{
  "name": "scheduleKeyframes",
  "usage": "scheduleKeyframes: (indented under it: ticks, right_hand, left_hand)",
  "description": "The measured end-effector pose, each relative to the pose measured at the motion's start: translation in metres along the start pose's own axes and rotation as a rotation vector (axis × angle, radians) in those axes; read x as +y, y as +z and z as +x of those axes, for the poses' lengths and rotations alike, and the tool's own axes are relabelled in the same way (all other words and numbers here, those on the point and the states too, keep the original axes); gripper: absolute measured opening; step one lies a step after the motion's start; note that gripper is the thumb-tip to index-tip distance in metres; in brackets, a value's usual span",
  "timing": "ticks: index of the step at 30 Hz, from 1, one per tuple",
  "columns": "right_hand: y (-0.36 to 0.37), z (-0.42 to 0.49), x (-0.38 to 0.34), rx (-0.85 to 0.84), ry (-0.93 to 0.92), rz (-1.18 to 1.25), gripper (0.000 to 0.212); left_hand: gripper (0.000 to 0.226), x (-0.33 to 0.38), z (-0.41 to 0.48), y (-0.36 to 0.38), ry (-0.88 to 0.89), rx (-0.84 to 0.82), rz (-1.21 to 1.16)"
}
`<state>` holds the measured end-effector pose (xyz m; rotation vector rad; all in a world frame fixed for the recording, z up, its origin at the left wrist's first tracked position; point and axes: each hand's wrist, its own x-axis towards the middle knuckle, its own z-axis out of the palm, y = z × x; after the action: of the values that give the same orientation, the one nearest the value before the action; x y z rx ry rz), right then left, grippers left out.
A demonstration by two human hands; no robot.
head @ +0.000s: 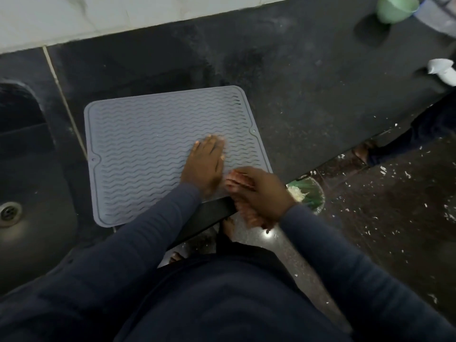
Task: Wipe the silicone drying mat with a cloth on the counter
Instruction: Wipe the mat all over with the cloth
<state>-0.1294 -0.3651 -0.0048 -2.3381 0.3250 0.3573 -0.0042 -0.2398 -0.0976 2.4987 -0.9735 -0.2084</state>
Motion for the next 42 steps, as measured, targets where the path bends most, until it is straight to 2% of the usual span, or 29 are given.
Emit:
scheduleKeyframes:
  ticks: [2,5,11,16,18,21,23,27,29,31,33,35,36,38,40,42]
  right_hand:
    - [0.043,0.007,-0.018,0.057,-0.057,-0.05,0.043]
    - [0.073,0.011,-0.018,0.09,-0.004,-0.25,0.037]
    - [0.03,0.0,0.051,0.407,0.341,-0.254,0.039]
    - [0.027,0.003,0.042,0.504,0.452,-0.193,0.045]
    - [0.047,0.007,0.016,0.454,0.324,-0.215,0.044]
    - [0.088,0.008,-0.024,0.219,0.101,-0.282,0.035]
    - [0.082,0.012,-0.015,0.252,0.121,-0.307,0.034]
    - [0.018,0.014,0.046,0.43,0.433,-0.323,0.04]
    - [-0.001,0.025,0.052,0.444,0.503,-0.33,0.035]
    - [0.005,0.046,0.026,0.483,0.42,-0.222,0.029]
    - [0.033,0.07,-0.022,0.461,0.211,-0.082,0.03]
    - [0.073,0.09,-0.064,0.325,-0.001,-0.149,0.036]
    - [0.087,0.093,-0.075,0.231,-0.032,-0.193,0.038]
    - [0.09,0.097,-0.075,0.145,-0.062,-0.265,0.042]
    - [0.066,0.103,-0.048,0.147,-0.025,-0.294,0.043]
    - [0.025,0.111,-0.006,0.225,0.089,-0.325,0.047]
  left_hand:
    - [0.058,-0.016,-0.009,-0.006,-0.068,0.089,-0.025]
    - [0.051,-0.036,-0.031,-0.011,-0.125,0.18,-0.014]
    - [0.052,-0.044,-0.04,-0.009,-0.084,0.128,0.084]
    - [0.05,-0.048,-0.057,-0.012,-0.059,0.138,0.116]
    - [0.049,-0.049,-0.06,-0.014,-0.065,0.149,0.09]
    - [0.048,-0.05,-0.059,-0.017,-0.058,0.162,0.048]
    - [0.047,-0.051,-0.06,-0.017,-0.054,0.159,0.038]
    - [0.048,-0.05,-0.061,-0.019,-0.057,0.152,0.052]
    - [0.052,-0.048,-0.062,-0.02,-0.085,0.14,0.049]
    - [0.058,-0.043,-0.06,-0.023,-0.109,0.135,0.046]
    - [0.061,-0.042,-0.054,-0.031,-0.141,0.168,0.027]
    - [0.062,-0.052,-0.046,-0.041,-0.234,0.204,-0.027]
    - [0.063,-0.06,-0.045,-0.044,-0.291,0.205,-0.038]
    - [0.064,-0.074,-0.047,-0.044,-0.351,0.183,0.037]
    - [0.059,-0.078,-0.052,-0.04,-0.331,0.153,0.132]
    - [0.055,-0.078,-0.051,-0.038,-0.334,0.14,0.165]
